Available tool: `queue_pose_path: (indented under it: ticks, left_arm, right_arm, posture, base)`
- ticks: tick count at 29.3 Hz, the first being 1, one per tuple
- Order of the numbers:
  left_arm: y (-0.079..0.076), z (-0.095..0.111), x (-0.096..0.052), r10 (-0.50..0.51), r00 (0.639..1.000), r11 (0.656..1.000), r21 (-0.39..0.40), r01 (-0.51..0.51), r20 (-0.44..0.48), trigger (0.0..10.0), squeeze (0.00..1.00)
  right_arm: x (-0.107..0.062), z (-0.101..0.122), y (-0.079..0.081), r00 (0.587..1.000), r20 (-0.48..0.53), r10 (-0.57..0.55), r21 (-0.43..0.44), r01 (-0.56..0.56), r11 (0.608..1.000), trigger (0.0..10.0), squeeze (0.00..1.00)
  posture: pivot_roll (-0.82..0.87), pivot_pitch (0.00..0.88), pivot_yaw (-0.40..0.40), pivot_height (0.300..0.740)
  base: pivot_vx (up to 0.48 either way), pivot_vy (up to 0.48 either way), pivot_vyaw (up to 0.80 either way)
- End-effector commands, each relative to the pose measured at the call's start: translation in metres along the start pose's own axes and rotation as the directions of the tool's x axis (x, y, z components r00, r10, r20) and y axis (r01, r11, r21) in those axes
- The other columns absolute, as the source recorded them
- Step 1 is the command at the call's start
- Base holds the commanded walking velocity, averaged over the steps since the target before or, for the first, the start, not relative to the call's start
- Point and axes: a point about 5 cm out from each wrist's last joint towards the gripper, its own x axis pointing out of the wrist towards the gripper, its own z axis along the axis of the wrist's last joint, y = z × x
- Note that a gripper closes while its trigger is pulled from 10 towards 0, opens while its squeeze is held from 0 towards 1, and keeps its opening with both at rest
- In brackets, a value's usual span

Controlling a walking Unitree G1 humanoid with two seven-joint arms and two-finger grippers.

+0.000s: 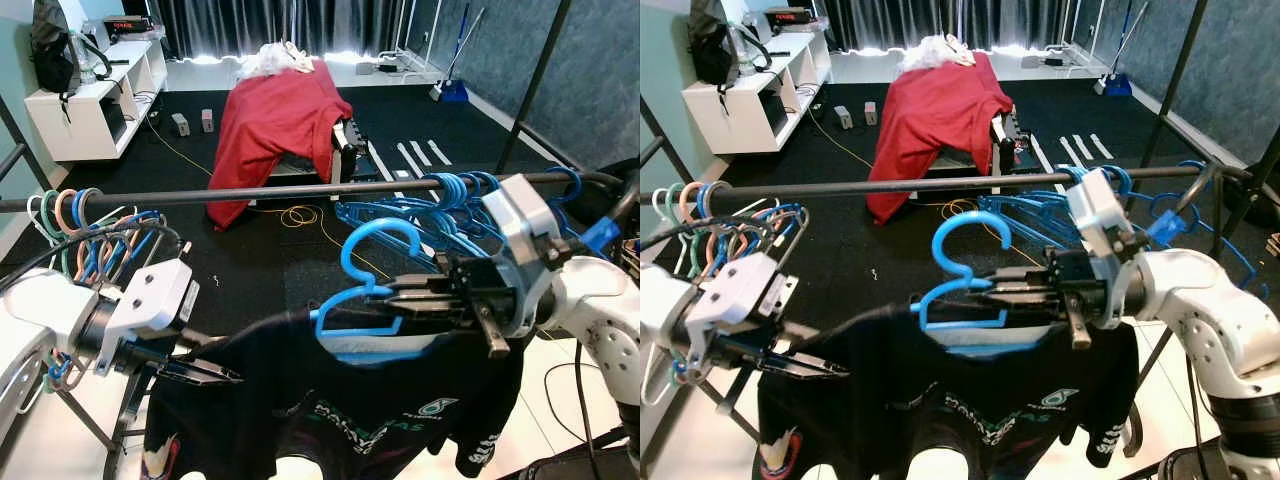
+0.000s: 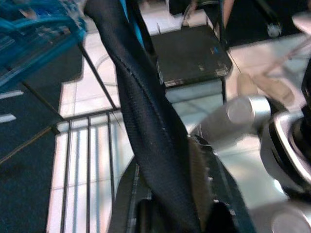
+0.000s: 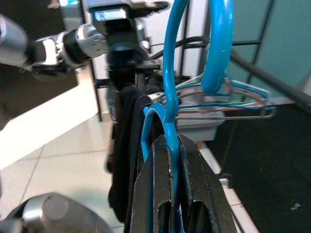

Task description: Hang hanger

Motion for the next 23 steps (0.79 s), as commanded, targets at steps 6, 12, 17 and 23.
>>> queue_pose_path:
  ticks: [6,12,17,23]
  left_arm:
    - [0.002,0.001,-0.006,0.053,0.986,0.998,-0.050,-0.045,0.158,10.0,1.00]
    - [0.002,-0.003,-0.021,0.114,0.968,0.992,-0.085,-0.098,0.222,10.0,1.00]
    - [0.004,-0.013,-0.024,0.190,0.958,0.979,-0.110,-0.170,0.216,10.0,0.00]
    - [0.010,-0.020,-0.014,0.256,0.935,0.963,-0.152,-0.224,0.245,10.0,0.00]
  right_arm:
    - [-0.012,0.023,-0.004,0.991,0.119,-0.052,-0.076,0.061,0.995,0.0,0.00]
    - [-0.027,0.036,0.001,0.987,0.154,-0.048,-0.088,0.062,0.994,0.0,0.00]
    - [-0.039,0.050,0.007,0.983,0.177,-0.041,-0.120,0.063,0.991,0.0,0.00]
    - [-0.045,0.060,0.009,0.981,0.189,-0.052,-0.153,0.082,0.985,0.0,0.00]
  posture:
    - [-0.08,0.017,0.004,0.740]
    - [-0.08,0.017,0.004,0.740]
    - [-0.09,0.012,0.011,0.740]
    - [-0.09,0.009,0.014,0.740]
  base:
    - [0.000,0.000,0.00]
    - [0.000,0.000,0.00]
    - [0.000,0.000,0.00]
    - [0.000,0.000,0.00]
